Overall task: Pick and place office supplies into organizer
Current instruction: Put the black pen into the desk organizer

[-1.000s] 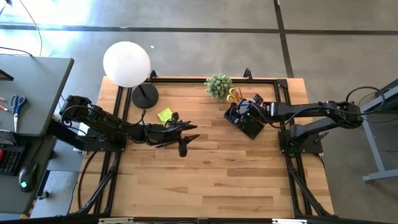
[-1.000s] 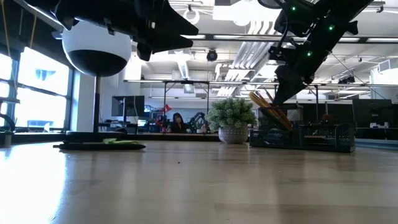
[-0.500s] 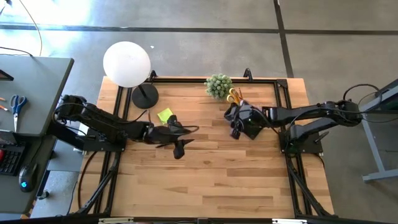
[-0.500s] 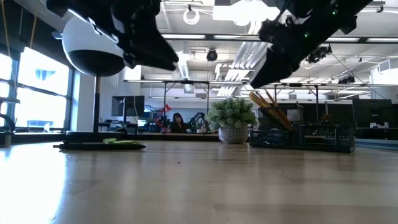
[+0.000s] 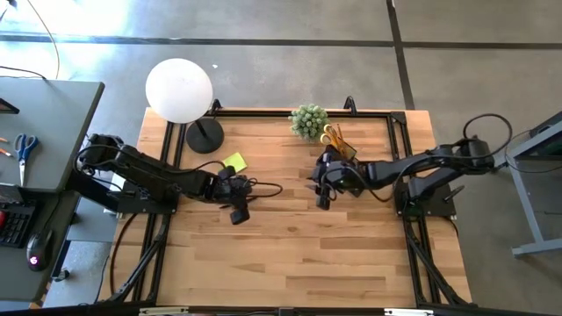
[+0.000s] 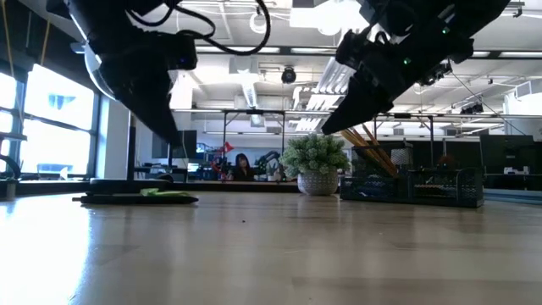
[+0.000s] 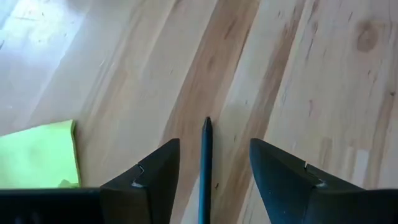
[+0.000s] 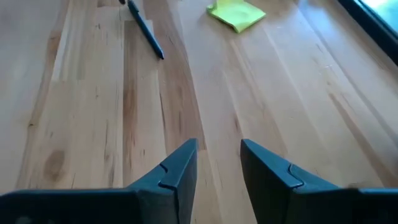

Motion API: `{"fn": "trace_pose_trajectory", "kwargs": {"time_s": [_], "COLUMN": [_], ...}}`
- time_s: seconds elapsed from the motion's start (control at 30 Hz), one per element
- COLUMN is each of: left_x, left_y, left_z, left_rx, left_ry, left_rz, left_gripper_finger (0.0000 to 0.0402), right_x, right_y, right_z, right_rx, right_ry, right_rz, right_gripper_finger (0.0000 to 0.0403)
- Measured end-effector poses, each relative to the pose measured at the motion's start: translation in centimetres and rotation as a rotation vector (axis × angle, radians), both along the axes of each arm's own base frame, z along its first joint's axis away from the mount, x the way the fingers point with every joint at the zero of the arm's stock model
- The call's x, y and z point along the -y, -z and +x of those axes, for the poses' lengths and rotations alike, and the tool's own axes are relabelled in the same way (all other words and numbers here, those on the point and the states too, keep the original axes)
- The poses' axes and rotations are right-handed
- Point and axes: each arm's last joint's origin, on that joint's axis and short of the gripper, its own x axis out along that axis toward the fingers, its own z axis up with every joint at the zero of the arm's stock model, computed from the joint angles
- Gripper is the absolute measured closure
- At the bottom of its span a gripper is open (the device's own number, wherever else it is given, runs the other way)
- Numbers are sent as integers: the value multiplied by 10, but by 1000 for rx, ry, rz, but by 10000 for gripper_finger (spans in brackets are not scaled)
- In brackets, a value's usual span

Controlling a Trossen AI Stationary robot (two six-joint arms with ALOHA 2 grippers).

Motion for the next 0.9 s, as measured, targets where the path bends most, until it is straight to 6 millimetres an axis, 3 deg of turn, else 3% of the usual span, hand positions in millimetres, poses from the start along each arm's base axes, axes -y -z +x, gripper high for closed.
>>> {"fn": "trace_pose_trajectory", "kwargs": {"time_s": [0.53,0.9], "left_x": [-1,-1], "left_y": [45,51], "left_z": [-9,-8], "left_rx": [-203,-220], "left_ry": [-23,-33], "left_rz": [14,9], "left_gripper_finger": [218,218], "right_x": [0,0], "right_y": [6,5], "right_z": [4,4], "right_rx": [-6,-2], "right_ry": [-7,-13], "right_rz": [-4,-8], "right_gripper_finger": [284,284]}}
